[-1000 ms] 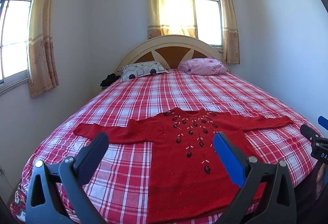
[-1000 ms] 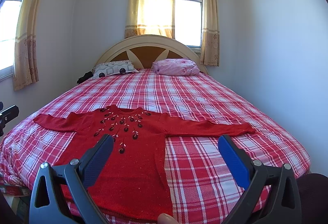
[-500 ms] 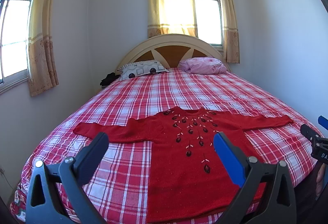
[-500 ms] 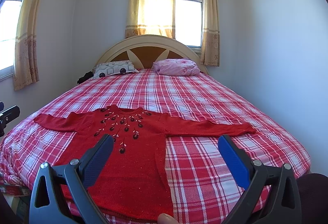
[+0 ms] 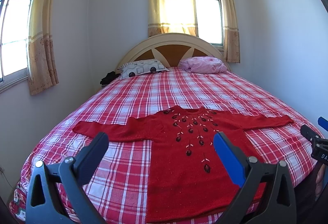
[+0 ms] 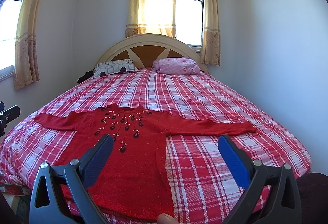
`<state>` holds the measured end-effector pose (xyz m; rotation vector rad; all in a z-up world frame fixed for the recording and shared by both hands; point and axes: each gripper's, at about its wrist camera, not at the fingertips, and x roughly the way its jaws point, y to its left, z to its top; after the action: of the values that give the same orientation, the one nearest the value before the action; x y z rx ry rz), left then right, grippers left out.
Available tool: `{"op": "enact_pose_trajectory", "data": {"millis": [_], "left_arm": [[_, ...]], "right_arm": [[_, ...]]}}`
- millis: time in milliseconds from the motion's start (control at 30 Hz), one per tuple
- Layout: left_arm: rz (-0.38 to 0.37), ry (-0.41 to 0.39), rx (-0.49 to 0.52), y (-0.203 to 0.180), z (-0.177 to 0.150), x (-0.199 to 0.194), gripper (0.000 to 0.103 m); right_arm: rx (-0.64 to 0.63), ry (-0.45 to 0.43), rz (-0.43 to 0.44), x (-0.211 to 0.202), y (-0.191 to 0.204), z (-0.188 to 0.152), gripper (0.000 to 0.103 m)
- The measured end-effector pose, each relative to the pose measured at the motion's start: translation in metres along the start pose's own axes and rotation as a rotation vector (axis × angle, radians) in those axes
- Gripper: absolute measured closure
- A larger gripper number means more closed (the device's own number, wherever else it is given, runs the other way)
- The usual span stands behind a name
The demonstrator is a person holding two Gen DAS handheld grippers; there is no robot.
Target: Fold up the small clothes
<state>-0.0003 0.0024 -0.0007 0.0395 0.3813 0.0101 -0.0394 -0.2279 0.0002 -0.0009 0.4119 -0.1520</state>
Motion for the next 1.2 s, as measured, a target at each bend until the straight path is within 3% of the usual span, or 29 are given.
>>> {"op": "enact_pose_trajectory", "data": {"millis": [700, 867, 1033, 1200], "left_arm": [[-0.003, 0.053, -0.005, -0.008, -0.015, 0.023, 0.0], [-0.017, 0.091, 0.002, -0.014, -0.025, 0.046, 0.0], [-0.039, 0.144, 0.076, -0.035, -0.037, 0.089, 0.0], [-0.03, 0.174, 0.118, -0.047, -0.043, 0.131, 0.0]], "right_arm": [[0.033, 0.033, 0.051, 0.02, -0.006, -0.016, 0.001], [0.061, 0.103, 0.067, 0.052, -0.014, -0.028, 0.001], [0.136, 0.193, 0.052, 0.103, -0.051, -0.047, 0.001], [0.304, 0.261, -0.014, 0.154, -0.127, -0.058, 0.001]]}}
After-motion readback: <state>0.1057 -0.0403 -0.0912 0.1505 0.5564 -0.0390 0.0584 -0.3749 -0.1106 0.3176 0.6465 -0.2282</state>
